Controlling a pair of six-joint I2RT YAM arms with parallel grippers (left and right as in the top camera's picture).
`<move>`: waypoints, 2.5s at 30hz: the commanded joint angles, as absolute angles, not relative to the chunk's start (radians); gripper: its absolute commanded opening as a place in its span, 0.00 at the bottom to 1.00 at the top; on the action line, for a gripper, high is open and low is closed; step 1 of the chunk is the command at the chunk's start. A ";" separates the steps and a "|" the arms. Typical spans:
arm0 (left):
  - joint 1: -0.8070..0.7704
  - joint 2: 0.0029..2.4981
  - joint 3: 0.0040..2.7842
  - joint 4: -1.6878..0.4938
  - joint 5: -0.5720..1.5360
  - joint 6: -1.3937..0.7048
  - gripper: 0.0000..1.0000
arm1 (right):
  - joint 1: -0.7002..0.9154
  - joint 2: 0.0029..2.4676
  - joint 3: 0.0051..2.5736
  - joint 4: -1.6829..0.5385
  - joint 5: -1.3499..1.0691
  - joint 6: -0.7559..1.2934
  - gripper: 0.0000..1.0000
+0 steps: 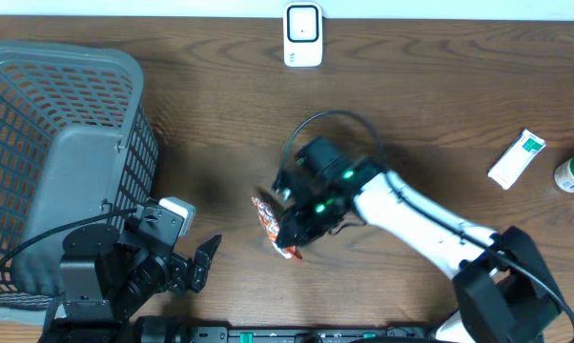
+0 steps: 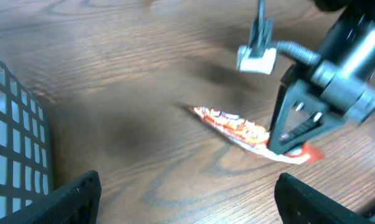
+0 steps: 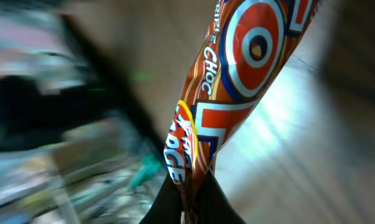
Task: Scan the item barcode
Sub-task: 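Lift chocolate bar and carry it up toward the scanner, then hold chocolate bar in front of the scanner window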
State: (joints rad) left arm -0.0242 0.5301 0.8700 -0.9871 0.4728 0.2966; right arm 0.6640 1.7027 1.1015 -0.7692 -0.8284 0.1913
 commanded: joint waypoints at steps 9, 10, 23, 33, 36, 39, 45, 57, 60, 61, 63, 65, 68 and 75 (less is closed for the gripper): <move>-0.024 0.529 0.869 -0.987 0.486 0.314 0.87 | 0.438 1.698 1.095 -0.717 -1.561 -0.079 0.01; -0.024 0.529 0.869 -0.987 0.486 0.314 0.87 | 0.426 1.698 1.095 -0.713 -1.561 -0.080 0.01; -0.024 0.529 0.869 -0.987 0.486 0.314 0.87 | 0.275 1.698 1.096 -0.666 -1.562 0.096 0.01; -0.024 0.529 0.869 -0.987 0.486 0.314 0.87 | 0.208 1.698 1.095 -0.670 -1.562 0.109 0.01; -0.024 0.529 0.869 -0.987 0.486 0.314 0.87 | 0.207 1.698 1.095 -0.668 -1.555 0.020 0.01; -0.024 0.529 0.869 -0.987 0.486 0.314 0.87 | 0.208 1.698 1.097 -0.638 -1.259 0.030 0.01; -0.024 0.529 0.869 -0.987 0.486 0.314 0.87 | 0.253 1.698 1.153 -0.631 -0.881 0.081 0.01; -0.024 0.529 0.869 -0.987 0.486 0.314 0.87 | 0.394 1.777 1.533 -0.624 -0.301 0.099 0.01; -0.024 0.529 0.869 -0.987 0.486 0.314 0.87 | 0.391 1.880 1.649 -0.641 -0.231 0.101 0.01; -0.024 0.529 0.869 -0.987 0.486 0.314 0.87 | 0.389 1.916 1.689 -0.651 -0.220 0.100 0.01; -0.024 0.529 0.869 -0.987 0.486 0.314 0.87 | 0.387 2.002 1.794 -0.677 -0.187 0.096 0.01; -0.024 0.529 0.869 -0.987 0.486 0.314 0.87 | 0.387 2.088 1.906 -0.709 -0.143 0.094 0.01; -0.024 0.529 0.869 -0.987 0.486 0.314 0.87 | 0.388 2.216 2.073 -0.750 -0.097 0.081 0.01; -0.024 0.529 0.869 -0.987 0.486 0.314 0.87 | 0.381 2.473 2.339 -0.777 -0.015 0.081 0.01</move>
State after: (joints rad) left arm -0.0242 0.5301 0.8700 -0.9871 0.4728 0.2966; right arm 0.3882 2.4035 2.2547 -0.7734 -0.0757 0.0940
